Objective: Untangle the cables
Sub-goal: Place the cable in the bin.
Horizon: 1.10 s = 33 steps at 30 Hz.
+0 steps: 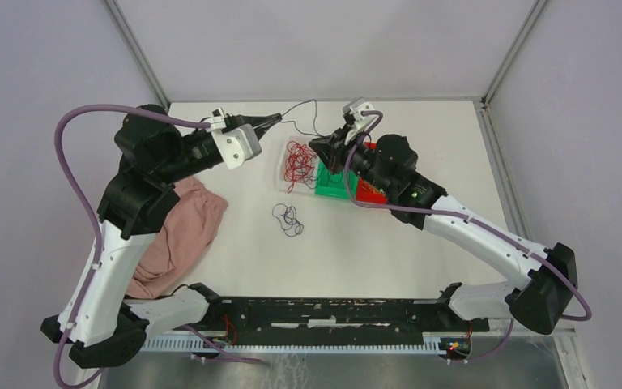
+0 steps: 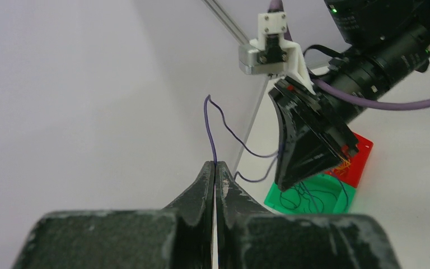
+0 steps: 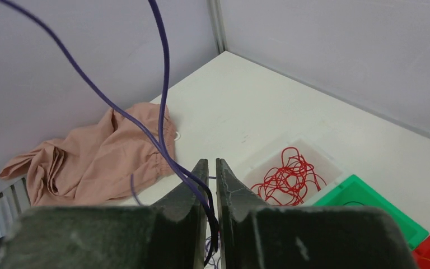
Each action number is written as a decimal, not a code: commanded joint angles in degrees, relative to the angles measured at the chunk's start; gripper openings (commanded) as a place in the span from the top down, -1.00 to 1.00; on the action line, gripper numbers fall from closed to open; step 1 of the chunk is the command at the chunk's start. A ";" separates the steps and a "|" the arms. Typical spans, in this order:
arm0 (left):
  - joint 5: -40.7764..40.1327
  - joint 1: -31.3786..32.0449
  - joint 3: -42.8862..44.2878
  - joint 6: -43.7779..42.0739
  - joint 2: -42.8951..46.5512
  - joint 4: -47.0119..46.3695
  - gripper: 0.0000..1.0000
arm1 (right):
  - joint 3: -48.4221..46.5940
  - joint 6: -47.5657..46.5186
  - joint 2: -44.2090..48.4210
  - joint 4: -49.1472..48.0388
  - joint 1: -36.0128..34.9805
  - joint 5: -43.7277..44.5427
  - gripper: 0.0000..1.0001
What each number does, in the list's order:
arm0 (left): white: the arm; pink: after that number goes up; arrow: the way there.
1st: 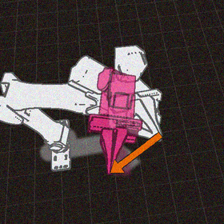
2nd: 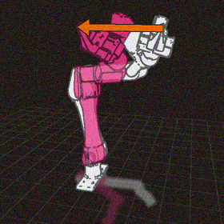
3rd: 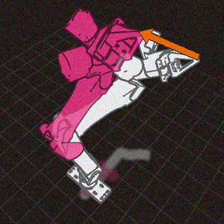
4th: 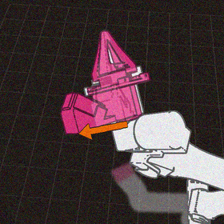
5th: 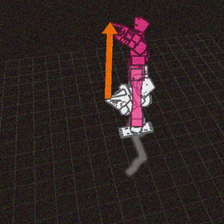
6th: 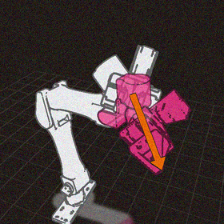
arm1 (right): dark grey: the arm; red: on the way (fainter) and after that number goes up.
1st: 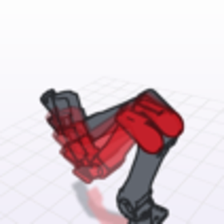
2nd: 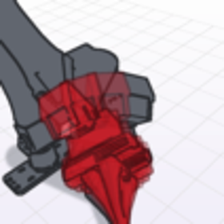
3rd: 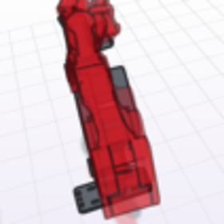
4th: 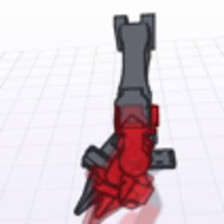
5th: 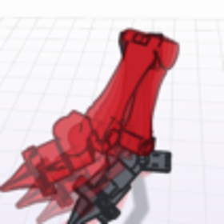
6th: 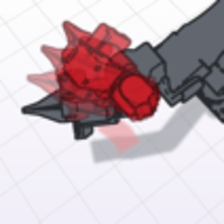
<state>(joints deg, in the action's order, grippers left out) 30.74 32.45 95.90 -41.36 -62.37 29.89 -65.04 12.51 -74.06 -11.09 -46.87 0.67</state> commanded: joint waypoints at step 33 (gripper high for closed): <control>-9.82 -0.05 -17.57 1.23 5.76 18.30 -0.79 | -14.45 -3.19 -31.24 8.51 16.32 17.13 0.99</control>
<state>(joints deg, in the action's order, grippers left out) 22.28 32.45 77.49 -40.27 -57.58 48.12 -75.90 8.08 -102.21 -3.84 -30.83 14.57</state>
